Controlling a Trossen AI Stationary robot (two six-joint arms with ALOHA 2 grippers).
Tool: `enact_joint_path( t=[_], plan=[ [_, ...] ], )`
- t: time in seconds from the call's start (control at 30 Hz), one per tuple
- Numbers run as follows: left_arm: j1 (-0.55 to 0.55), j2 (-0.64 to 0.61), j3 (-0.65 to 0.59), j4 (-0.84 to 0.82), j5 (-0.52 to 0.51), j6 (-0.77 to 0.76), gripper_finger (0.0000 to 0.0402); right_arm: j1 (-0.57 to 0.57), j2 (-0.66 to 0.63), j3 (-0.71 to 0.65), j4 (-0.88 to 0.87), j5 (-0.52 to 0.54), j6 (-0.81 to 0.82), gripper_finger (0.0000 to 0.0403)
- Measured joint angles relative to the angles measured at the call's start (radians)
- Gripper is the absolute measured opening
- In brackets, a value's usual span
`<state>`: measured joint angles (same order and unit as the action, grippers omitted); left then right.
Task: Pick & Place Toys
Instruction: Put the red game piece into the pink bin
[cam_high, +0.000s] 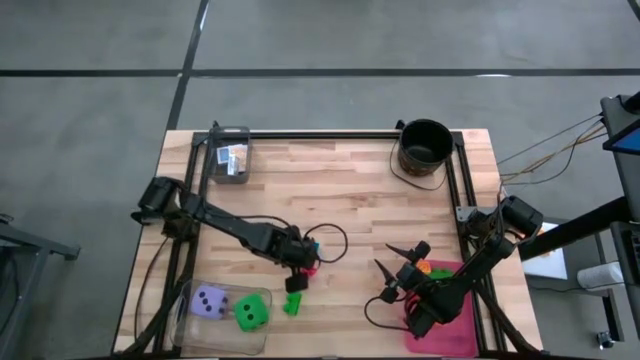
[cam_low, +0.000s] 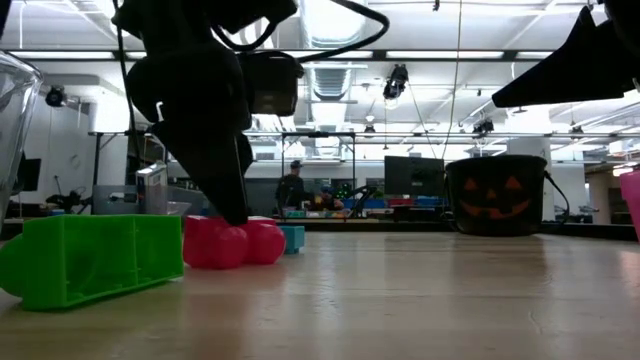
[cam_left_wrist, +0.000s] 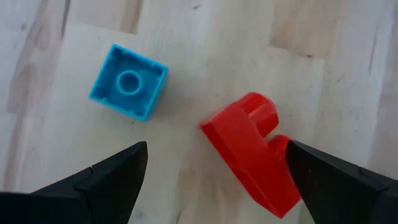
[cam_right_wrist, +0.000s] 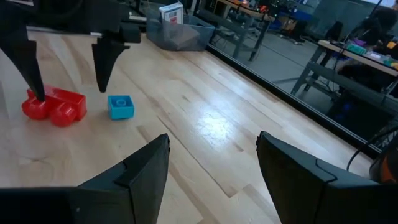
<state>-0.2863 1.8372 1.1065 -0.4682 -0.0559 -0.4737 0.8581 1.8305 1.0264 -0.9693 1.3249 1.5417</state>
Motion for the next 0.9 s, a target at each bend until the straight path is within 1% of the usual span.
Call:
enact_joint_path(
  t=[0.13, 0.33, 0.4, 0.47, 0.53, 0.63, 0.9],
  plan=[
    [0.0, 0.014, 0.003, 0.013, -0.004, -0.004, 0.0382, -0.001, 0.0, 0.0, 0.0, 0.0, 0.0, 0.0238],
    [0.0, 0.016, 0.0, -0.018, -0.067, -0.013, 0.038, -0.002, 0.0, 0.0, 0.0, 0.0, 0.0, 0.0238],
    [0.0, 0.017, 0.001, -0.035, -0.088, -0.011, 0.0374, -0.002, 0.0, 0.0, 0.001, 0.0, 0.0, 0.0238],
    [0.0, 0.017, 0.002, -0.051, -0.121, -0.005, 0.0358, -0.003, 0.0, 0.0, 0.002, 0.0, 0.0, 0.0238],
    [0.0, 0.017, 0.002, -0.061, -0.147, -0.002, 0.0335, -0.003, 0.0, 0.0, 0.004, -0.001, 0.0, 0.0238],
    [0.001, 0.018, 0.002, -0.064, -0.154, -0.002, 0.0291, -0.003, 0.0, 0.0, 0.004, -0.001, 0.0, 0.0238],
    [0.002, 0.019, 0.001, -0.069, -0.159, 0.005, 0.0149, -0.003, 0.0, 0.0, 0.007, -0.001, 0.0, 0.0239]
  ],
)
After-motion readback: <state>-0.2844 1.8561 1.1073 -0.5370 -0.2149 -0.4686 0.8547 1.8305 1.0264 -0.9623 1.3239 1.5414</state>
